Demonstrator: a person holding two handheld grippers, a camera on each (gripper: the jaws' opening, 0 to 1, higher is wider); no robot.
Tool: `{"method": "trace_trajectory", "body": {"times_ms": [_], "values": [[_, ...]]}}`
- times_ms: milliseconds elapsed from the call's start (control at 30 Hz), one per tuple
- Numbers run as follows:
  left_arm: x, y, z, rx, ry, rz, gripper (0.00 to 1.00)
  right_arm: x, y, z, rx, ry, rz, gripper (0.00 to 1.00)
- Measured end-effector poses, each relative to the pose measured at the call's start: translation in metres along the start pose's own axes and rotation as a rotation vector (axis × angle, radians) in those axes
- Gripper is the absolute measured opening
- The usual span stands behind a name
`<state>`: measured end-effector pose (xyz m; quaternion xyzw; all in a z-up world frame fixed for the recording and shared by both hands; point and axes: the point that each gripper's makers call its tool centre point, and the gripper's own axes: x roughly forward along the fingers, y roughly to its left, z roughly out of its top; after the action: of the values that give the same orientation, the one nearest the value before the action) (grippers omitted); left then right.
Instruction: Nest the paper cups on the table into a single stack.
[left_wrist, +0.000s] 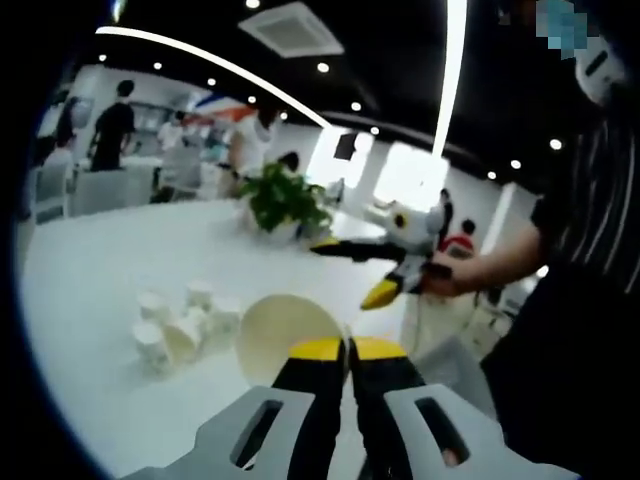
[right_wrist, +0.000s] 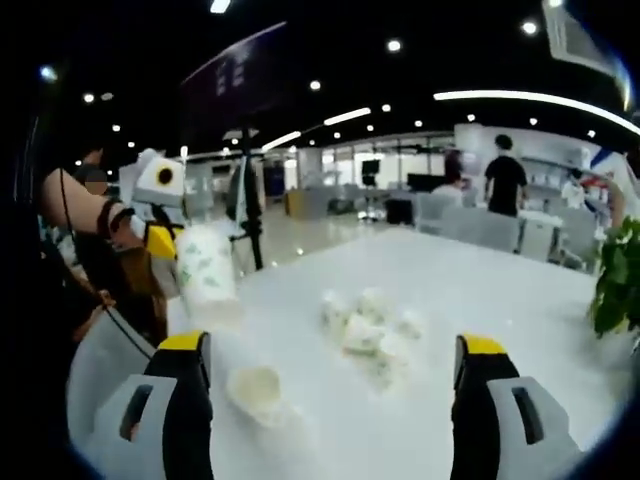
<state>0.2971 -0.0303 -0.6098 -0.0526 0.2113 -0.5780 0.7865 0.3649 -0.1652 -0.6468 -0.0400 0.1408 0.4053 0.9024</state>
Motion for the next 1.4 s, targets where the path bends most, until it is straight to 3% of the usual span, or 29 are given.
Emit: {"method": "trace_trajectory", "body": {"times_ms": [200, 433, 533, 700, 1133, 1400], "values": [[0.006, -0.005, -0.007, 0.061, 0.066, 0.000, 0.00, -0.010, -0.005, -0.003, 0.033, -0.019, -0.016, 0.94], [0.012, -0.009, -0.019, 0.166, 0.204, 0.018, 0.00, -0.019, -0.009, -0.006, 0.054, -0.021, -0.034, 0.94], [0.017, -0.010, -0.021, 0.189, 0.229, 0.018, 0.00, -0.023, -0.010, -0.009, 0.062, -0.028, -0.038, 0.93], [0.030, -0.003, -0.043, 0.257, 0.317, 0.036, 0.00, -0.028, -0.017, -0.018, 0.066, -0.037, -0.055, 0.94], [0.034, 0.001, -0.052, 0.319, 0.435, 0.051, 0.00, -0.031, -0.012, 0.000, 0.115, -0.058, -0.032, 0.92], [0.038, 0.001, -0.056, 0.378, 0.509, 0.046, 0.00, -0.038, -0.011, 0.010, 0.088, -0.050, -0.022, 0.91]]}}
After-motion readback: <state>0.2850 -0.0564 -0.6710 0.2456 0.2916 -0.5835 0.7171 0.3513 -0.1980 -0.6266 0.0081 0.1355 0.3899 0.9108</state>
